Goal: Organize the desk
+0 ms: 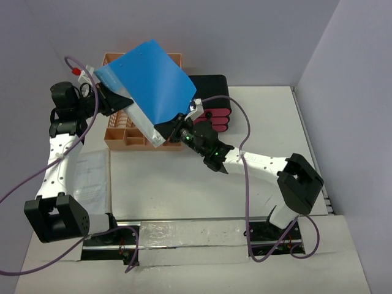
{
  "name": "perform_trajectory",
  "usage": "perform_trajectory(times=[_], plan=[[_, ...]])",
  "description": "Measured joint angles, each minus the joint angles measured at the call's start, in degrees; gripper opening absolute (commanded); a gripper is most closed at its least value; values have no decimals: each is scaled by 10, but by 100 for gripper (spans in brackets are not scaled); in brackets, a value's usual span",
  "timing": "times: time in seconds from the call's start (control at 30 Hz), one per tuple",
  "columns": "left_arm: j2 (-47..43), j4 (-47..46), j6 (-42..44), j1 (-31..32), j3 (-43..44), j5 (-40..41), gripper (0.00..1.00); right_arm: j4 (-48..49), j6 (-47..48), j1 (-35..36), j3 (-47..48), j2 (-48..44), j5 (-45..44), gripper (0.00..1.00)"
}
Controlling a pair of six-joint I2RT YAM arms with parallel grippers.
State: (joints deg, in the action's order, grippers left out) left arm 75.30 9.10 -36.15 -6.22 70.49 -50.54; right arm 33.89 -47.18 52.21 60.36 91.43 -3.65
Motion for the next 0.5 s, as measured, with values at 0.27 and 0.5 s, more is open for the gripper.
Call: perform_trajectory(times=[0.27, 0.5], plan=[[-18, -12, 120, 3, -13, 63, 0, -52, 0, -1, -4, 24, 45, 65], [-56, -5, 223, 6, -9, 136, 0, -106, 37, -1, -23, -28, 24, 65]])
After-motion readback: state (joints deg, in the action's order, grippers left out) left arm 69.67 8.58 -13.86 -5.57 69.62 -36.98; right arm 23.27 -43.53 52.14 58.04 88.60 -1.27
